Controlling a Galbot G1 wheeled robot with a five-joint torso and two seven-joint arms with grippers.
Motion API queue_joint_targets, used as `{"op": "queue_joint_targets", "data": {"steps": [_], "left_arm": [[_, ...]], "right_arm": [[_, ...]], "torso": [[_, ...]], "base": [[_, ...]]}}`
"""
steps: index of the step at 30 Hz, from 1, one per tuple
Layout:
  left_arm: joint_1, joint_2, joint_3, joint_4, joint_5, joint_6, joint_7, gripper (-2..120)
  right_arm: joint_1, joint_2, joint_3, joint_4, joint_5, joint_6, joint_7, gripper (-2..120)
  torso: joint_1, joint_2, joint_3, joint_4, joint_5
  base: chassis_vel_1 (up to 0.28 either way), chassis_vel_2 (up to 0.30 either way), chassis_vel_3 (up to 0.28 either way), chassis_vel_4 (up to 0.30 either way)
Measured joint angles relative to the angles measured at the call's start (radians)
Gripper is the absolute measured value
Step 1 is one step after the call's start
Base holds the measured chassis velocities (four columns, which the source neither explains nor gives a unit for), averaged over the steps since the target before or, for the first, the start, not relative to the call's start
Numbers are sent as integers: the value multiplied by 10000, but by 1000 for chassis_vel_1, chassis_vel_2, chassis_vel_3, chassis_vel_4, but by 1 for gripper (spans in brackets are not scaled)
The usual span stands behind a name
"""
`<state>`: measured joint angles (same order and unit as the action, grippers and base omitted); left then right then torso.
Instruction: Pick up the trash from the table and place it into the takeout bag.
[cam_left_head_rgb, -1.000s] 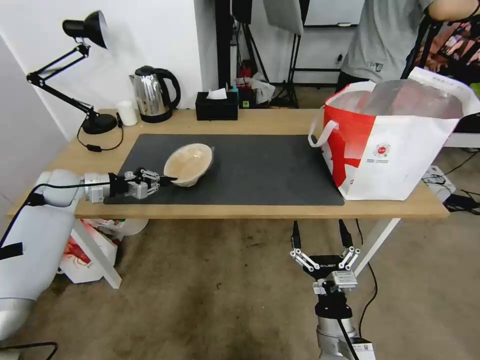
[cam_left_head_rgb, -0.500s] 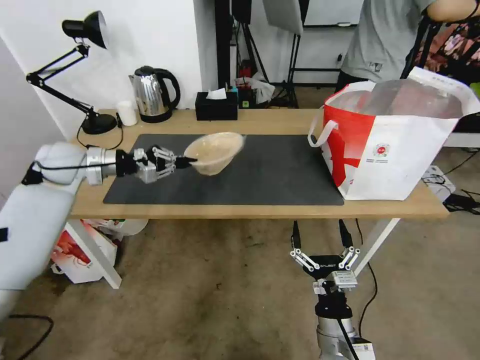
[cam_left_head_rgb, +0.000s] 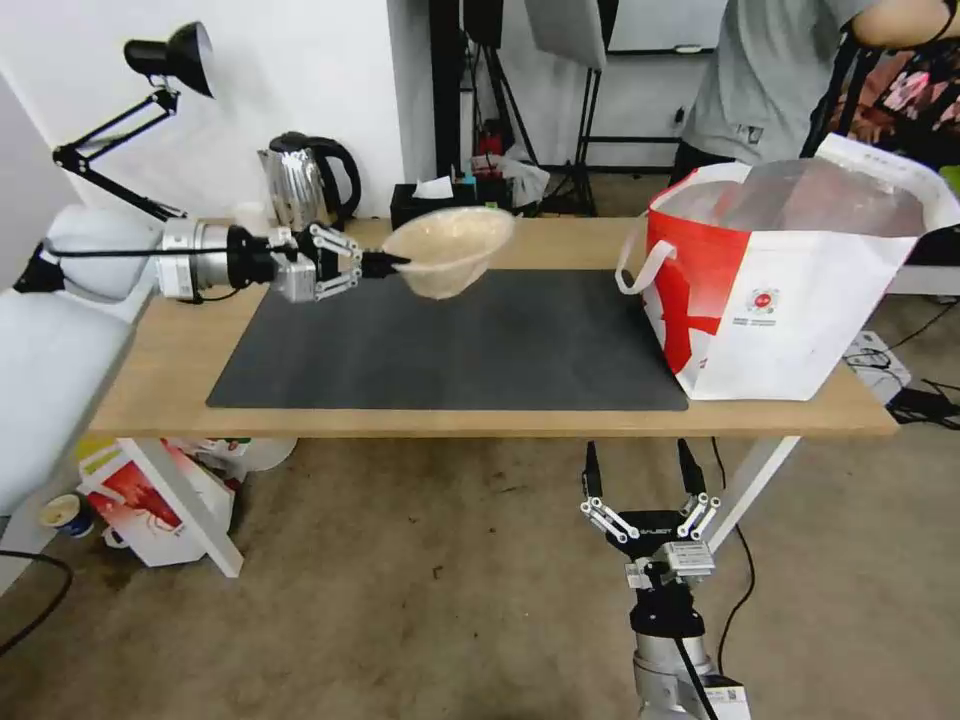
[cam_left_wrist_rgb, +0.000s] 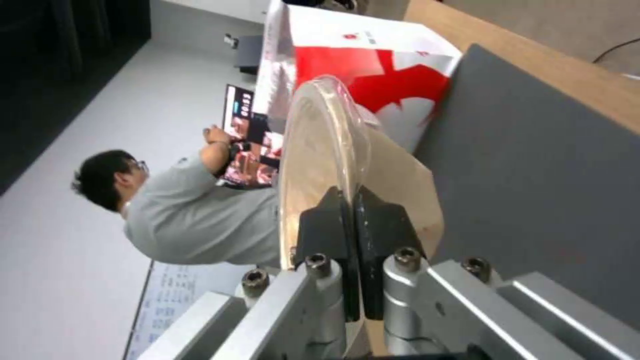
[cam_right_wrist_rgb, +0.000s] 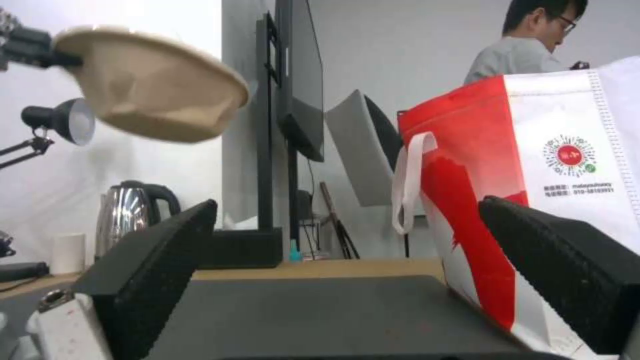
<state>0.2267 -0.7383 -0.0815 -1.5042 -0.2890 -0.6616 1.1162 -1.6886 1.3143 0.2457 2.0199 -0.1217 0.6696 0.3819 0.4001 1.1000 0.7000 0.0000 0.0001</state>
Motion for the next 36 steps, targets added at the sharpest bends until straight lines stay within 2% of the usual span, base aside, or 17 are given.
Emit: {"op": "queue_joint_targets", "data": {"steps": [3, 7, 10, 12, 19, 24, 36], "left_arm": [[-883, -138, 550, 450, -136, 9, -1, 0], [-1250, -227, 802, 632, -171, 9, -1, 0], [-1968, -577, 1261, 984, -249, 15, -1, 0], [-2529, -1076, 1703, 1342, -300, 129, -1, 0], [-3043, -1644, 2297, 1635, -505, 431, -72, 0], [-3242, -1939, 2560, 1819, -643, 534, -256, 0], [-4000, -3350, 2781, 2709, -543, 535, -304, 0]], "right_arm": [[0, 0, 0, 0, 0, 0, 0, 100], [0, 0, -1, 0, 0, 0, 0, 100], [0, 0, 0, 0, 0, 0, 0, 100], [0, 0, -1, 0, 0, 0, 0, 100], [0, 0, 0, 0, 0, 0, 0, 100], [0, 0, 0, 0, 0, 0, 0, 100], [0, 0, 0, 0, 0, 0, 0, 100]], "torso": [[0, 0, 0, 0, -1], [0, -1, 0, 0, 0], [0, -1, 0, 0, 2], [0, 0, -1, -4, 1], [0, -1, 0, 2, 1], [-1, -1, -1, 3, 1], [-1, -1, 0, -1, 1]], "base": [[0, 0, 0, 0], [0, 0, 0, 0], [0, 0, 0, 0], [0, 0, 0, 0], [0, 0, 0, 0], [0, 0, 0, 0], [0, 0, 0, 0]]}}
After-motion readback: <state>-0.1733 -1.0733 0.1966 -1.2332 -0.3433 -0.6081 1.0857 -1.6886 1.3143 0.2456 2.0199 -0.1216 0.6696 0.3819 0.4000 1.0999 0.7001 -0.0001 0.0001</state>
